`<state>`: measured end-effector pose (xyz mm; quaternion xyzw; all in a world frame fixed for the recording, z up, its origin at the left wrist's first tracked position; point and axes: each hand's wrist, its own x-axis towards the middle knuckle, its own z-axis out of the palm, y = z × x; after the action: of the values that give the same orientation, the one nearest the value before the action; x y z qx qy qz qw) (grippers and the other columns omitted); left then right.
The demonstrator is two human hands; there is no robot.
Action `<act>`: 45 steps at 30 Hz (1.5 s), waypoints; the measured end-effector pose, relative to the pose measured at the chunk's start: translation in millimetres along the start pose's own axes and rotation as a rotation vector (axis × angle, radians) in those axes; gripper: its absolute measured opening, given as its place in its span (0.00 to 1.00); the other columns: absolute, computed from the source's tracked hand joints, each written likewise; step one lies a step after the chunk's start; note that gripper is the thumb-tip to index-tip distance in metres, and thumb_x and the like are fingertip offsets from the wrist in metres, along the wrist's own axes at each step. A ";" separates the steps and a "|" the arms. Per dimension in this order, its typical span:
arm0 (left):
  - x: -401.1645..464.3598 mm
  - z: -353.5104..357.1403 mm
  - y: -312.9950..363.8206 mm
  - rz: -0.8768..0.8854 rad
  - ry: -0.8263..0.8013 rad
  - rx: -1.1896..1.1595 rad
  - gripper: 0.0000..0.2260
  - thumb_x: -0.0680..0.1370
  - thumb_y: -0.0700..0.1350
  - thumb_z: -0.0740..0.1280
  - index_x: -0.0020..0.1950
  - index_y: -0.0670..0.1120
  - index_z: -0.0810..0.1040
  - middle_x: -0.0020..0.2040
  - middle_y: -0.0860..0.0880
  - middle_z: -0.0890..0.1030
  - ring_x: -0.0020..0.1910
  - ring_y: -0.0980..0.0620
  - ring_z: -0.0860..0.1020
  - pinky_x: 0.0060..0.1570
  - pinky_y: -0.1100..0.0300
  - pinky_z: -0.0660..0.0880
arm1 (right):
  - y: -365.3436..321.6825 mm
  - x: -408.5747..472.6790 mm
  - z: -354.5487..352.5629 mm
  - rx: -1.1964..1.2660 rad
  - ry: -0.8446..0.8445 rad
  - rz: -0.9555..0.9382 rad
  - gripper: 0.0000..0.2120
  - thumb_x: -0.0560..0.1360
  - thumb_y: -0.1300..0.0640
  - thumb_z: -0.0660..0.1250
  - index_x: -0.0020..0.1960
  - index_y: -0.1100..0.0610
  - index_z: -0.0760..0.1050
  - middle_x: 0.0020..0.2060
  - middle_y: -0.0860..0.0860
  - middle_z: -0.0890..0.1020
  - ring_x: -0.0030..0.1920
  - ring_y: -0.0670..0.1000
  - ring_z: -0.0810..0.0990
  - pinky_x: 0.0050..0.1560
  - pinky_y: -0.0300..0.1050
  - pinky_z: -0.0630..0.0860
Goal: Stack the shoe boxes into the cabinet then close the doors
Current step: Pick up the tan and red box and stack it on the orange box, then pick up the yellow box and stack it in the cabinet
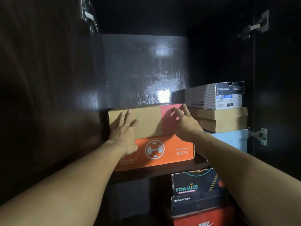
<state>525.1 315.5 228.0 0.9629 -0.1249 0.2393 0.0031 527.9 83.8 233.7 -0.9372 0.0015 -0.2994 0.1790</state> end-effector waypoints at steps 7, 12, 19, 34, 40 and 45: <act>-2.7 2.6 4.1 -0.038 -0.060 0.020 0.37 0.72 0.44 0.71 0.78 0.49 0.57 0.80 0.49 0.38 0.79 0.46 0.41 0.73 0.37 0.56 | 2.0 -5.6 -1.6 -0.076 -0.114 -0.019 0.27 0.69 0.64 0.64 0.68 0.50 0.69 0.72 0.48 0.63 0.58 0.60 0.78 0.55 0.53 0.76; -13.5 3.7 25.6 -0.132 0.017 0.164 0.28 0.71 0.48 0.70 0.70 0.45 0.70 0.73 0.42 0.64 0.72 0.41 0.62 0.66 0.42 0.66 | 5.6 -33.1 -26.6 -0.128 -0.149 0.040 0.21 0.74 0.58 0.67 0.67 0.53 0.72 0.62 0.54 0.78 0.57 0.59 0.77 0.54 0.49 0.75; -29.7 -13.5 97.2 0.111 -0.111 -0.193 0.18 0.73 0.49 0.70 0.61 0.45 0.78 0.61 0.45 0.79 0.61 0.42 0.76 0.52 0.56 0.74 | 24.6 -93.6 -102.2 -0.308 -0.292 0.133 0.20 0.74 0.52 0.71 0.64 0.56 0.77 0.57 0.55 0.81 0.53 0.59 0.81 0.52 0.53 0.81; -188.4 -38.3 358.1 0.855 -0.710 -0.592 0.24 0.70 0.53 0.76 0.62 0.45 0.79 0.47 0.47 0.82 0.49 0.47 0.81 0.47 0.52 0.82 | 121.3 -362.3 -292.1 -0.293 -0.499 0.922 0.21 0.73 0.53 0.74 0.63 0.56 0.75 0.44 0.48 0.80 0.53 0.56 0.82 0.52 0.56 0.82; -267.2 -24.1 466.5 1.067 -0.811 -0.574 0.22 0.69 0.55 0.76 0.59 0.46 0.81 0.51 0.48 0.83 0.43 0.50 0.80 0.42 0.56 0.80 | 201.1 -475.1 -319.5 -0.248 -0.467 1.168 0.28 0.71 0.51 0.76 0.67 0.62 0.73 0.44 0.51 0.80 0.52 0.57 0.84 0.50 0.60 0.82; -323.6 7.9 553.8 1.139 -0.920 -0.591 0.22 0.69 0.53 0.77 0.59 0.45 0.80 0.57 0.45 0.82 0.55 0.45 0.80 0.58 0.50 0.77 | 272.5 -558.8 -318.5 -0.253 -0.470 1.302 0.22 0.72 0.48 0.74 0.60 0.62 0.79 0.45 0.56 0.82 0.48 0.55 0.84 0.47 0.59 0.83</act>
<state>118.2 -144.1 41.8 0.7122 -0.6460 -0.2615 0.0836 -81.1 -216.4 69.7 -0.7991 0.5583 0.0818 0.2073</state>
